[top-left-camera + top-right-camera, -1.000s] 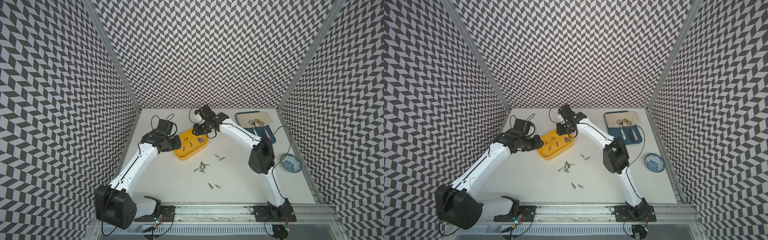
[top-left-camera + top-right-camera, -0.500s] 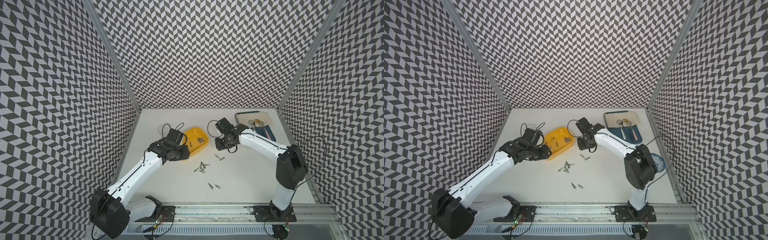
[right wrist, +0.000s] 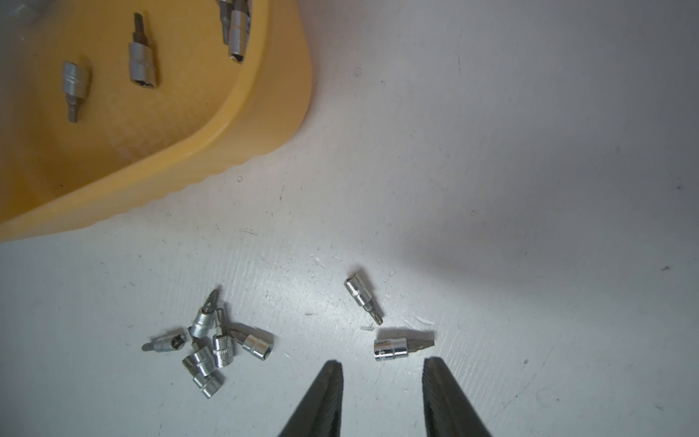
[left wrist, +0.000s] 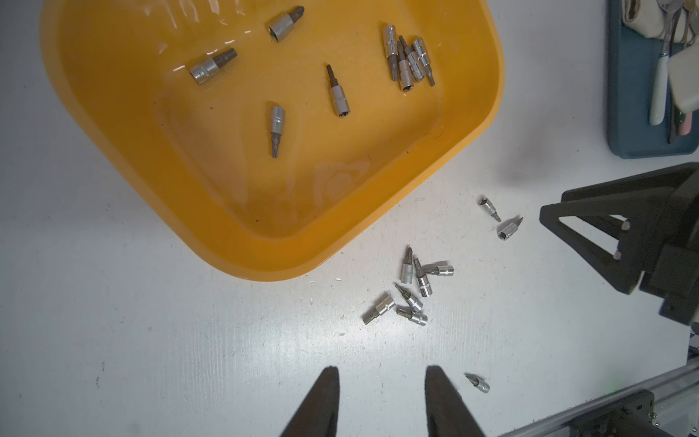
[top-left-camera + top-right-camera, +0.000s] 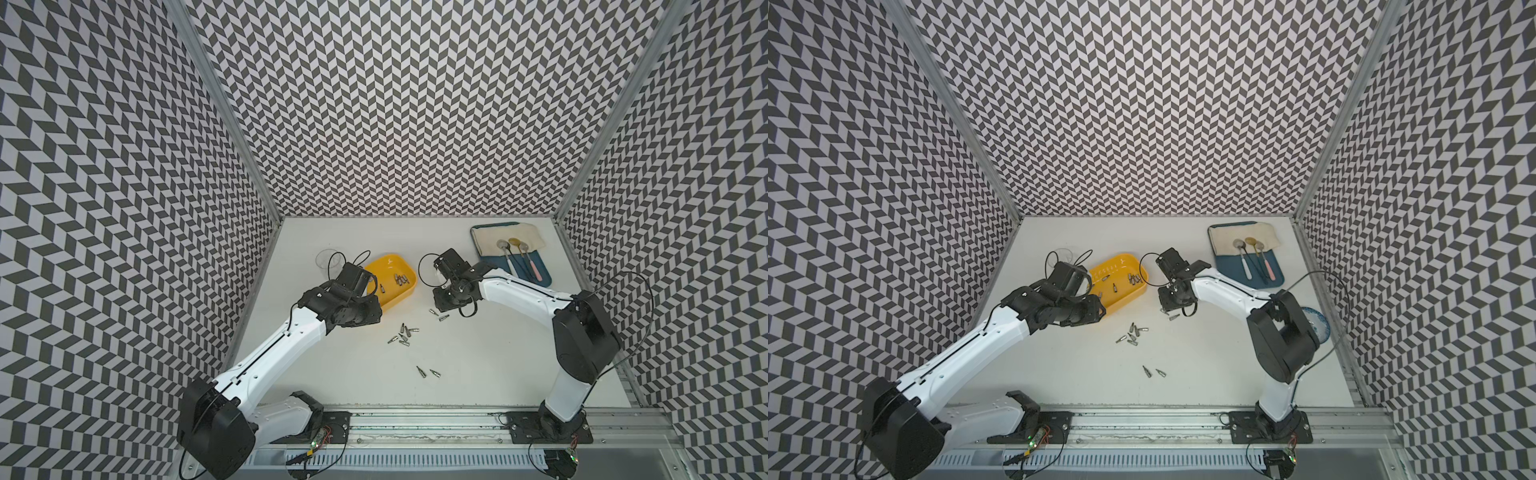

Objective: Put the bit on the desktop into the storage box
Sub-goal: Pick up the screwdriver bit from the center of the board.

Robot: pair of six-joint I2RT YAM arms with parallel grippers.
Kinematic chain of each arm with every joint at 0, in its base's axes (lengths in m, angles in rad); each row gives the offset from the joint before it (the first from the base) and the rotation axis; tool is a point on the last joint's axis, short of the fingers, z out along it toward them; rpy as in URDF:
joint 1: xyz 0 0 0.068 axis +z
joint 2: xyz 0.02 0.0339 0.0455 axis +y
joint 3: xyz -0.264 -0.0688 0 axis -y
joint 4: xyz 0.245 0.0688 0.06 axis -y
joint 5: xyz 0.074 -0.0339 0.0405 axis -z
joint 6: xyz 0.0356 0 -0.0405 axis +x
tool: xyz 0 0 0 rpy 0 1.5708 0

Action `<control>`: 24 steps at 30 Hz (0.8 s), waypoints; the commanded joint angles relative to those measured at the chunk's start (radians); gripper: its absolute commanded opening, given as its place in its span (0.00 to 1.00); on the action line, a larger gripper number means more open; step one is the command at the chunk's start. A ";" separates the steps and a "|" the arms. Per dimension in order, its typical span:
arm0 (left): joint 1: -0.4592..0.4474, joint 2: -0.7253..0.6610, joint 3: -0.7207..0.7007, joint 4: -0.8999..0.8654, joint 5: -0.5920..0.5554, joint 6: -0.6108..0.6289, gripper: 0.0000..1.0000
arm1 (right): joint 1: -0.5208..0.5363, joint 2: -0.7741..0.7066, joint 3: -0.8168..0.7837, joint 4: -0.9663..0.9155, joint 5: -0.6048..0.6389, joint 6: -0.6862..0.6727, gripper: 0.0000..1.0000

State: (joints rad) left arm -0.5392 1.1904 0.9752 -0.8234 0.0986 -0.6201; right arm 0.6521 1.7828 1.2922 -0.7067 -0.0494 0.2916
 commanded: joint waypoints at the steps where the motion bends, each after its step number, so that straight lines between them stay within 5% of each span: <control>1: -0.010 -0.018 -0.013 0.015 -0.011 -0.006 0.42 | 0.012 0.026 -0.003 0.075 -0.021 -0.026 0.39; 24: -0.015 -0.009 -0.029 0.025 -0.006 -0.012 0.42 | 0.034 0.151 -0.011 0.125 -0.023 -0.065 0.38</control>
State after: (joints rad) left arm -0.5476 1.1900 0.9539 -0.8154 0.0986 -0.6266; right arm 0.6758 1.9133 1.2869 -0.6189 -0.0784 0.2379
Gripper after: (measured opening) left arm 0.419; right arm 0.385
